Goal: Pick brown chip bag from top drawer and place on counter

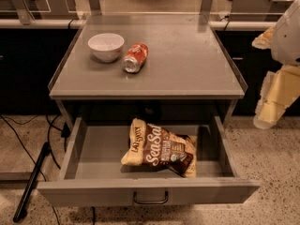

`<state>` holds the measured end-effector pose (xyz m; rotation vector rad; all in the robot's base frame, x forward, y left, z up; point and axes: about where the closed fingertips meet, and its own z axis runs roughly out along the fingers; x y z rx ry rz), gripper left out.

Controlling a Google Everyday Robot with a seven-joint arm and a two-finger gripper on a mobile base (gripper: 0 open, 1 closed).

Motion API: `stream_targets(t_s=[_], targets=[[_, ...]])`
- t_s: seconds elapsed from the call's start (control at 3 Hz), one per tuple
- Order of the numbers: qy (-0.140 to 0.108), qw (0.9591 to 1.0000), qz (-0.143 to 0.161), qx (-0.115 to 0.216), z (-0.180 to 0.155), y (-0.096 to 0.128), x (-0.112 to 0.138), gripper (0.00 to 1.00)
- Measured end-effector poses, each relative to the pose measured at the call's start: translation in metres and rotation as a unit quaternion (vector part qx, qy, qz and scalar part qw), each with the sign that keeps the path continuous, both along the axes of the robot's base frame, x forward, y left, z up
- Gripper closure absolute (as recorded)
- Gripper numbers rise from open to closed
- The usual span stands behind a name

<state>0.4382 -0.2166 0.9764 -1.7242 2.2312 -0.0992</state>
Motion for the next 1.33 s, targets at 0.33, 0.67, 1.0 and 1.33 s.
stream_targets(t_s=[0.33,0.67,1.0,1.33], targets=[[0.000,1.0000,0.000,0.000,0.000,0.000,0.000,0.00],[0.000,1.0000,0.000,0.000,0.000,0.000,0.000,0.07],[-0.006,1.0000,0.005,0.006,-0.003,0.003,0.001,0.24],[-0.013,0.9996,0.012,0.023,-0.013,0.010,0.001,0.47]])
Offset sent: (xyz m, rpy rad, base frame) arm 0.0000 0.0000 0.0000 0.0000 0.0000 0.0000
